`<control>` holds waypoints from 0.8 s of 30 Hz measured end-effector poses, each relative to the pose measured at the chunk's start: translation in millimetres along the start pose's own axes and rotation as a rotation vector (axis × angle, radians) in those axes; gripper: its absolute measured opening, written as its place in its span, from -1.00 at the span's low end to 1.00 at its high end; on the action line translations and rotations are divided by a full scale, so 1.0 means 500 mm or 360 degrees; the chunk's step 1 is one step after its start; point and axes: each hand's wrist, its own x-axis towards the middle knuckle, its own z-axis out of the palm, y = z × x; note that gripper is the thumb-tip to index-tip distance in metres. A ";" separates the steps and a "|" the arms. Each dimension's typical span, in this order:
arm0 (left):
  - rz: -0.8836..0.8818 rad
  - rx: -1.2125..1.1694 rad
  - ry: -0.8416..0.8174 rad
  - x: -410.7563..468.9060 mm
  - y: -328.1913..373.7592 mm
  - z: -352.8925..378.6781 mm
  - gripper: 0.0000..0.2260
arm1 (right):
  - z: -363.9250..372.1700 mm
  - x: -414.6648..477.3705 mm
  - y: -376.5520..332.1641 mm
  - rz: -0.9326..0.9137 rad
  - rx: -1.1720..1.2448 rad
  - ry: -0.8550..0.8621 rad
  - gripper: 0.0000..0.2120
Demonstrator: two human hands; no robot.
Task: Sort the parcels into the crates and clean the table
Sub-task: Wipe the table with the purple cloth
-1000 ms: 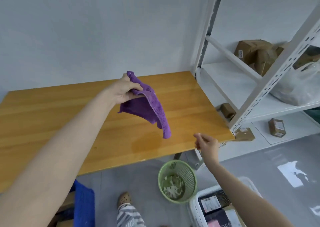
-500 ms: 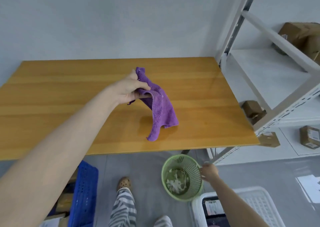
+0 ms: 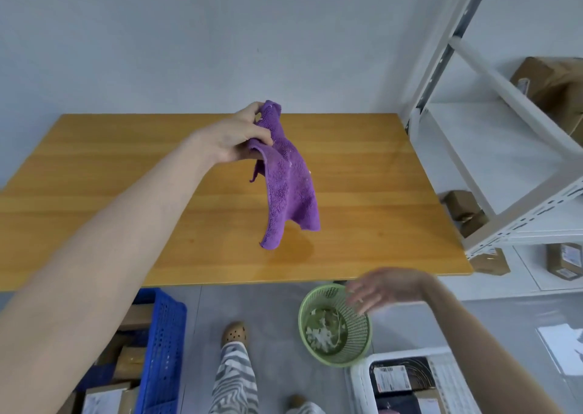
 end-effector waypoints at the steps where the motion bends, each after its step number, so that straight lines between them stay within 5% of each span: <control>1: 0.0025 0.0049 0.0009 -0.003 0.019 -0.009 -0.58 | -0.007 -0.030 -0.052 -0.0159 0.0059 -0.0006 -0.64; 4: 0.0115 0.0098 -0.0127 -0.007 0.069 -0.043 -0.56 | -0.021 -0.084 -0.191 -0.0645 0.0500 0.0214 -0.40; 8: 0.0237 0.0034 -0.0408 -0.010 0.128 -0.096 -0.55 | 0.013 -0.055 -0.361 -0.1079 0.0611 0.0739 -0.43; 12: 0.0299 -0.0124 -0.0532 0.003 0.157 -0.147 -0.56 | 0.067 0.000 -0.491 -0.1137 0.0581 0.0442 -0.06; 17: 0.0157 -0.0307 -0.0315 0.036 0.174 -0.275 -0.72 | 0.103 0.038 -0.607 -0.1219 0.0827 0.0087 -0.16; 24: -0.0307 -0.0399 0.0191 0.079 0.101 -0.421 -0.86 | 0.134 0.057 -0.726 -0.1353 0.1095 0.0025 -0.38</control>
